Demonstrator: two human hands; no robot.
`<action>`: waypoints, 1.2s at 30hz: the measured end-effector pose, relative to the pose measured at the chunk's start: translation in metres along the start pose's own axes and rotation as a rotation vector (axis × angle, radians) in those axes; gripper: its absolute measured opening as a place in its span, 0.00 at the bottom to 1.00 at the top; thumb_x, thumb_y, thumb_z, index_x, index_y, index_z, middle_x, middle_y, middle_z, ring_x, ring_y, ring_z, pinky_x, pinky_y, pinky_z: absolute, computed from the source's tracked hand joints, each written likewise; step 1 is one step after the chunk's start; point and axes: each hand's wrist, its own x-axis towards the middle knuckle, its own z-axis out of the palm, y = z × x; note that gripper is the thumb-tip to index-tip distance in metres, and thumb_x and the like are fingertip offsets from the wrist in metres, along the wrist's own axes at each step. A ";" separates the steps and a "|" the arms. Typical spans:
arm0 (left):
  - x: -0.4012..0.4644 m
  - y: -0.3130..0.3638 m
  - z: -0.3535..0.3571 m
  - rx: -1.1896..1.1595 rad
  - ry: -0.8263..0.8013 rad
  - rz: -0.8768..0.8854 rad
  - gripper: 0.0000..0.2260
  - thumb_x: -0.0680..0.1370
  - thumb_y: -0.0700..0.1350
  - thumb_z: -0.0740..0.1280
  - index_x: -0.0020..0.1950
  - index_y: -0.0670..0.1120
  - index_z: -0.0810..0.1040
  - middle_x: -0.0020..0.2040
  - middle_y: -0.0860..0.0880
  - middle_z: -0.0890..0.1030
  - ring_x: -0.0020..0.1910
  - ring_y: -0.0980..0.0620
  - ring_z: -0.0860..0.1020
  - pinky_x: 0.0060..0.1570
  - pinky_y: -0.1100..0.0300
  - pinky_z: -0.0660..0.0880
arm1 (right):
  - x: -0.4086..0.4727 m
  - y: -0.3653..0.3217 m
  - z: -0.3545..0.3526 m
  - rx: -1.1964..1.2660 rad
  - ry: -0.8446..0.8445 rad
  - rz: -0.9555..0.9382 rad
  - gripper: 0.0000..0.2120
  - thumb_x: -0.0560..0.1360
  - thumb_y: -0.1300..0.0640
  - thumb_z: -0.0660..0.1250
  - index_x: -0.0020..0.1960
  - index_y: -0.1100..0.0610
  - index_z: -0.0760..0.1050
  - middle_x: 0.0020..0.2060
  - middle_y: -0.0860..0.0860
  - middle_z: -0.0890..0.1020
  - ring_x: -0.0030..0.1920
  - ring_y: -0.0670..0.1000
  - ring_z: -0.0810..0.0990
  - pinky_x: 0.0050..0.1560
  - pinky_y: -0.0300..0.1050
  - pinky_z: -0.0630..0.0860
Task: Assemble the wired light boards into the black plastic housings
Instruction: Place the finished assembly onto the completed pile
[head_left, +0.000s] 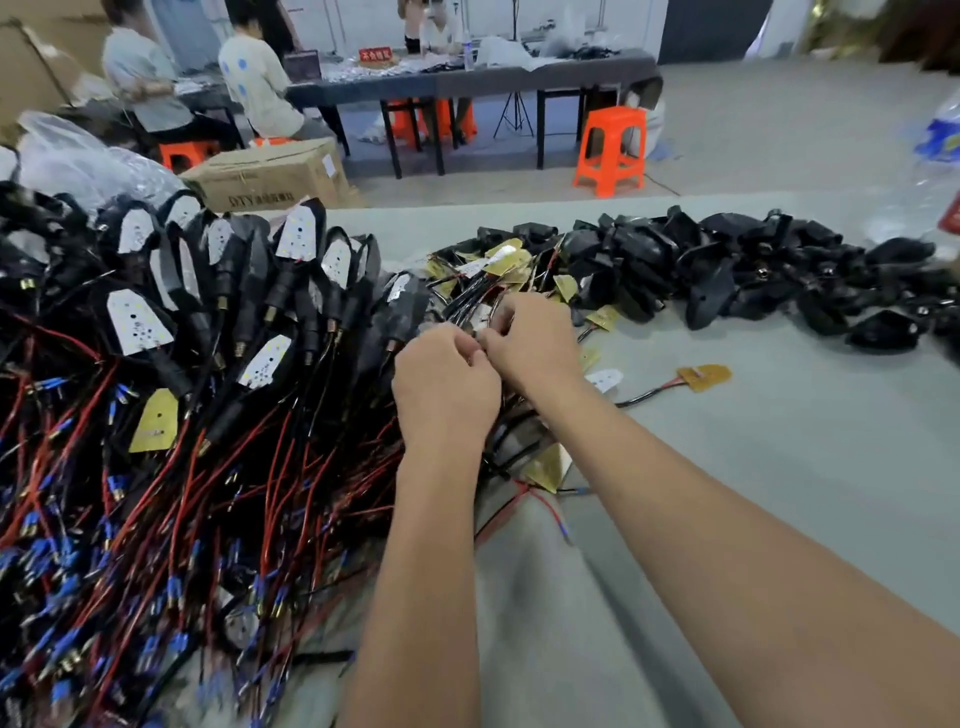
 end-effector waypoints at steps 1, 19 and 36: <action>0.000 0.002 0.007 0.019 -0.010 -0.001 0.04 0.79 0.44 0.69 0.51 0.47 0.83 0.50 0.47 0.85 0.53 0.46 0.81 0.55 0.54 0.75 | 0.001 0.006 -0.003 0.071 0.025 0.045 0.08 0.75 0.55 0.75 0.38 0.53 0.79 0.43 0.50 0.84 0.49 0.53 0.82 0.47 0.46 0.76; -0.028 0.074 0.107 -0.073 -0.485 0.295 0.10 0.81 0.46 0.67 0.41 0.45 0.82 0.37 0.49 0.85 0.39 0.47 0.82 0.46 0.47 0.81 | -0.032 0.161 -0.148 1.368 0.476 0.461 0.06 0.83 0.61 0.65 0.48 0.59 0.78 0.34 0.51 0.76 0.31 0.46 0.72 0.26 0.36 0.66; 0.030 0.107 0.181 0.240 -0.433 0.225 0.16 0.82 0.48 0.63 0.67 0.45 0.80 0.66 0.39 0.73 0.62 0.37 0.76 0.63 0.49 0.73 | -0.057 0.191 -0.142 1.239 0.472 0.342 0.05 0.81 0.66 0.66 0.51 0.57 0.73 0.33 0.55 0.83 0.28 0.48 0.73 0.26 0.38 0.67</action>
